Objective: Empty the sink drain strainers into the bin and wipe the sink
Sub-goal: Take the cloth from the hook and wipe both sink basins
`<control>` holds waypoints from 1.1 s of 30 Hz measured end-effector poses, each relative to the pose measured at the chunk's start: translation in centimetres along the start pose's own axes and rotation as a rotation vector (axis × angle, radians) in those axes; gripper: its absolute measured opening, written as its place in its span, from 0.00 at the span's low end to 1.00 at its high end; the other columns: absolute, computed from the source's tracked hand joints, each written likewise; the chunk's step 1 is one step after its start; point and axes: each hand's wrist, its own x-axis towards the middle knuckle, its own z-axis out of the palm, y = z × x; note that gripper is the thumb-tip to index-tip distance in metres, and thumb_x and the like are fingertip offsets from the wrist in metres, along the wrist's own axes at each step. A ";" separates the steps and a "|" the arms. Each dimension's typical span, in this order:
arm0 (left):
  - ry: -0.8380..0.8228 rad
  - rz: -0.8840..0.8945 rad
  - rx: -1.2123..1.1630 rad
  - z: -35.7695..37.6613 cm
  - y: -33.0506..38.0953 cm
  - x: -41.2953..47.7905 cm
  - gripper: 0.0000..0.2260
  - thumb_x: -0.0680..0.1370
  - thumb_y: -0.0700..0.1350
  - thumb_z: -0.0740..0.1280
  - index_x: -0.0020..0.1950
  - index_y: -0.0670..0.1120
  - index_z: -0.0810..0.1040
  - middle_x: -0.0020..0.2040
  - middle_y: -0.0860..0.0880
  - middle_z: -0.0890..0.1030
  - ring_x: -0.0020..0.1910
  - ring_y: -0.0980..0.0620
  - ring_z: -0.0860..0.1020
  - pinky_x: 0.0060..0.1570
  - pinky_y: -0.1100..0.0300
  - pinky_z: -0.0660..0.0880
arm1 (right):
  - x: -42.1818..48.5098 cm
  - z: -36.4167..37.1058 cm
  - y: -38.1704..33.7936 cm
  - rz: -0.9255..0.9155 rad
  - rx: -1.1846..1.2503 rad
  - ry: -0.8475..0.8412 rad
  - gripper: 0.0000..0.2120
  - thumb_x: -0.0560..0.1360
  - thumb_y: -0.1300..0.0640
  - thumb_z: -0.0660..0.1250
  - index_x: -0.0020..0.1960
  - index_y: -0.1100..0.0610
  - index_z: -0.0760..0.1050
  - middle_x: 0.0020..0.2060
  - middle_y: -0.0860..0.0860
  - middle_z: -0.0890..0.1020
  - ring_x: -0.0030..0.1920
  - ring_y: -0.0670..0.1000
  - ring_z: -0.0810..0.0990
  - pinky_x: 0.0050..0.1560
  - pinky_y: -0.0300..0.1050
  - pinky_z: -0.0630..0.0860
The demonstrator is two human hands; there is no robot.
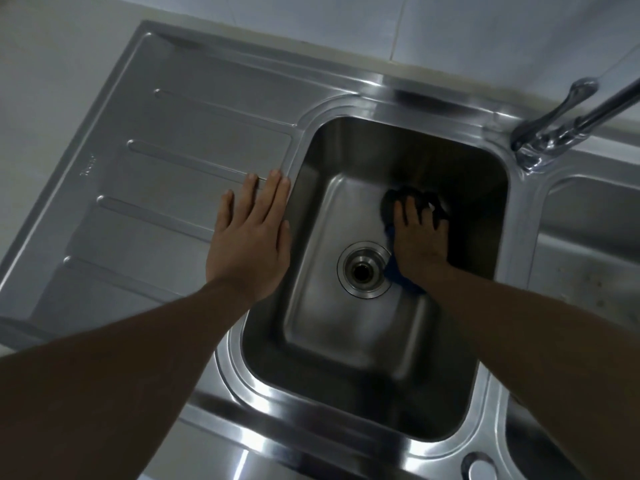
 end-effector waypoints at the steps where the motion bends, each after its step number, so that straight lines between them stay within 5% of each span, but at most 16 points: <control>1: 0.002 0.006 -0.002 0.0 0.0 0.0 0.27 0.84 0.52 0.46 0.83 0.49 0.49 0.83 0.50 0.51 0.82 0.45 0.48 0.78 0.41 0.52 | -0.1 -0.4 0.1 -0.023 -0.023 -0.025 0.37 0.82 0.53 0.59 0.81 0.56 0.39 0.81 0.56 0.44 0.78 0.63 0.52 0.73 0.63 0.57; 6: 0.010 0.016 -0.025 0.0 0.0 -0.1 0.26 0.85 0.50 0.49 0.83 0.48 0.49 0.83 0.50 0.51 0.82 0.45 0.48 0.78 0.41 0.51 | -1.1 -2.3 1.4 -0.102 -0.241 -0.175 0.35 0.83 0.48 0.54 0.81 0.56 0.38 0.80 0.57 0.44 0.78 0.63 0.52 0.74 0.61 0.55; 9: 0.008 0.007 -0.021 0.0 0.1 -0.1 0.26 0.85 0.50 0.50 0.83 0.48 0.49 0.83 0.49 0.51 0.82 0.44 0.48 0.78 0.41 0.50 | -2.8 -2.8 0.6 -0.106 -0.329 -0.223 0.34 0.82 0.48 0.55 0.81 0.58 0.44 0.79 0.60 0.53 0.76 0.63 0.58 0.73 0.61 0.55; 13: 0.006 -0.016 -0.031 0.0 0.5 -0.2 0.26 0.85 0.51 0.49 0.83 0.48 0.48 0.83 0.50 0.50 0.82 0.45 0.46 0.78 0.41 0.49 | -5.5 -3.4 1.1 -0.218 -0.232 -0.298 0.28 0.79 0.51 0.61 0.77 0.56 0.61 0.72 0.57 0.69 0.70 0.58 0.69 0.69 0.53 0.63; 18: -0.025 -0.037 -0.068 -0.5 0.8 -1.3 0.26 0.85 0.51 0.48 0.82 0.47 0.48 0.83 0.48 0.50 0.82 0.45 0.47 0.79 0.43 0.49 | -10.0 -4.2 1.0 -0.356 -0.025 -0.696 0.21 0.78 0.47 0.63 0.68 0.52 0.74 0.63 0.53 0.77 0.58 0.56 0.78 0.56 0.49 0.76; 24: -0.086 -0.006 -0.066 -0.4 2.0 -7.5 0.27 0.85 0.50 0.48 0.82 0.44 0.48 0.83 0.47 0.47 0.82 0.47 0.43 0.80 0.46 0.46 | -11.9 -2.8 -0.4 -0.313 -0.127 -0.559 0.09 0.78 0.55 0.60 0.55 0.57 0.73 0.43 0.51 0.75 0.39 0.50 0.74 0.43 0.45 0.73; 27: -0.091 0.012 -0.068 -0.5 0.9 -9.9 0.27 0.85 0.50 0.49 0.82 0.44 0.48 0.83 0.48 0.47 0.82 0.49 0.44 0.80 0.48 0.46 | -14.4 0.6 -2.0 -0.303 0.088 -0.672 0.12 0.80 0.49 0.58 0.49 0.57 0.71 0.48 0.53 0.78 0.39 0.49 0.75 0.36 0.43 0.71; 30: -0.075 -0.069 -0.099 -0.8 -0.5 -11.4 0.27 0.84 0.53 0.45 0.83 0.47 0.47 0.83 0.49 0.47 0.82 0.48 0.45 0.80 0.47 0.47 | -15.6 0.6 -2.6 -0.258 0.323 -0.765 0.19 0.79 0.39 0.57 0.52 0.54 0.73 0.50 0.50 0.75 0.44 0.51 0.75 0.43 0.44 0.70; 33: -0.074 -0.099 -0.102 -0.7 -1.1 -12.1 0.26 0.85 0.53 0.44 0.83 0.49 0.45 0.83 0.49 0.45 0.82 0.47 0.43 0.80 0.47 0.46 | -15.5 -1.0 -4.3 -0.239 0.601 -0.828 0.19 0.76 0.41 0.62 0.56 0.55 0.77 0.51 0.51 0.78 0.46 0.53 0.76 0.45 0.44 0.71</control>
